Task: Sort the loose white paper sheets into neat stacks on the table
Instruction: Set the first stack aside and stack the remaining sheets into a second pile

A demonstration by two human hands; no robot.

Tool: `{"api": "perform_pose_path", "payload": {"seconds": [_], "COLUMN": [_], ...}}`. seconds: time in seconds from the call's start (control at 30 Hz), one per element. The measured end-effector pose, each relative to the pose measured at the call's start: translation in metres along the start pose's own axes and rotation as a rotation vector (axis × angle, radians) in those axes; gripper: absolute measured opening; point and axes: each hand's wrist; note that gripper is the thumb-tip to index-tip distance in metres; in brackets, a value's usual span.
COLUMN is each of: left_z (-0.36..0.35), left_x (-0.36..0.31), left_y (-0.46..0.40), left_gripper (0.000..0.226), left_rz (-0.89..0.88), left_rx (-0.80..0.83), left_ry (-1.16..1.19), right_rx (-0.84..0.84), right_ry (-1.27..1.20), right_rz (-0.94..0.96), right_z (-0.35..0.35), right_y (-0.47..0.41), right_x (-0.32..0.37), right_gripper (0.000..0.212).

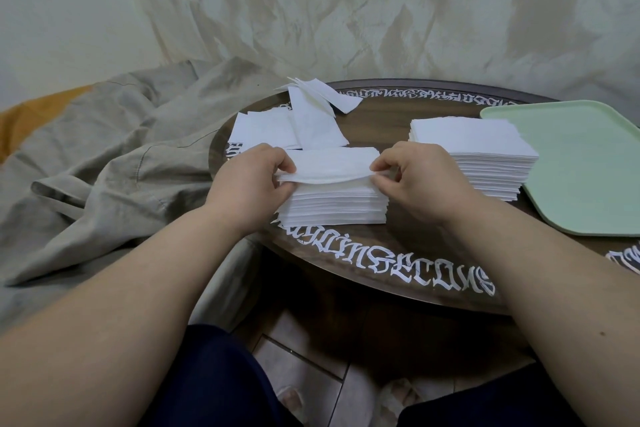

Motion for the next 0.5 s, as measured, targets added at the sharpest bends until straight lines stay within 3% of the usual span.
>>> {"api": "perform_pose_path", "payload": {"seconds": [0.13,0.27,0.33,0.43,0.5], "left_z": [0.0,0.004,0.003,0.002,0.002], "left_x": [-0.007,-0.008,-0.005,0.003,0.006], "left_y": [-0.007,-0.02,-0.02,-0.008,-0.001], "left_gripper": [0.008,0.012,0.013,0.017,0.019], "left_rz": [0.017,0.068,0.02,-0.034,-0.035], "left_rx": [-0.06,-0.263,-0.241,-0.05,0.038], "left_ry": [-0.049,0.078,0.1,0.103,0.11], "right_rx": [-0.062,-0.366,-0.297,-0.019,0.061], "right_ry": [-0.032,-0.06,-0.053,-0.014,0.006], "right_rz": [0.009,0.232,0.233,0.05,-0.01], "right_z": [-0.003,0.0,0.0,0.003,0.004], "right_y": [-0.002,-0.008,-0.008,0.001,0.004], "right_x": [-0.001,0.007,0.005,-0.003,-0.003], "right_gripper": [0.014,0.005,0.002,0.005,0.006]}}
Point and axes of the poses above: each hand's wrist, its own y-axis away from the middle knuckle, its own z-axis out of the back of the hand, x = y × z, and after that the axes turned 15 degrees about -y, right-handed
